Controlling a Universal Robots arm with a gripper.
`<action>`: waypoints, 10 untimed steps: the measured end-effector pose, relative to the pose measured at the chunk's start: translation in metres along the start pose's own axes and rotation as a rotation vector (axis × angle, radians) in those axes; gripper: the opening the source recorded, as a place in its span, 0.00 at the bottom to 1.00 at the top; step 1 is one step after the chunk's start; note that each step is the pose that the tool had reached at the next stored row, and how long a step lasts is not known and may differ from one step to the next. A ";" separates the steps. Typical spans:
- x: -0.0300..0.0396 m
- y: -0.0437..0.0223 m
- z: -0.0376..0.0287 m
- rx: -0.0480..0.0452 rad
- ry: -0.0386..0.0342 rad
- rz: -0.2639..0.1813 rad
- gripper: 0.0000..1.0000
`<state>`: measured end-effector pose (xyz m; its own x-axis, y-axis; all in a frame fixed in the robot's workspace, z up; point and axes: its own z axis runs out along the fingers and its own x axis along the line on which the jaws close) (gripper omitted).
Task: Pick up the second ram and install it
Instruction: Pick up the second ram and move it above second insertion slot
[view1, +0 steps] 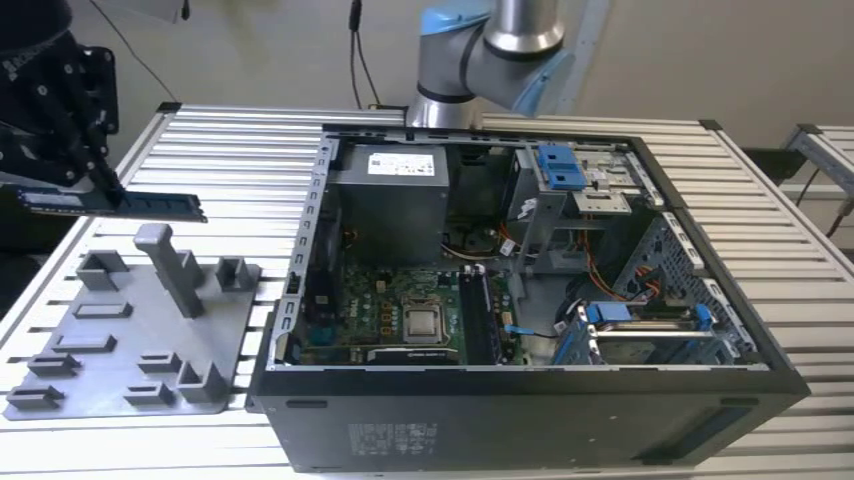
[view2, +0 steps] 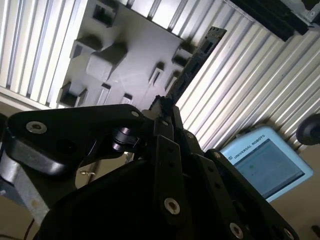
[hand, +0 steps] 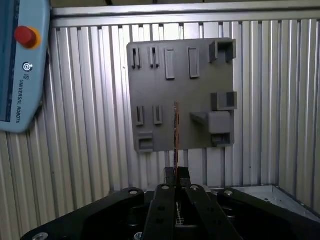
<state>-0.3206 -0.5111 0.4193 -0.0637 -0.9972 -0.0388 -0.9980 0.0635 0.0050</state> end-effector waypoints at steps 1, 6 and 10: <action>-0.0002 -0.0044 0.0000 -0.0008 0.0000 0.000 0.14; -0.0010 -0.0255 -0.0001 -0.0046 0.0004 0.000 0.14; -0.0017 -0.0428 -0.0002 -0.0069 0.0005 0.000 0.14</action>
<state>-0.2777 -0.5121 0.4193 -0.0636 -0.9972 -0.0383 -0.9979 0.0632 0.0119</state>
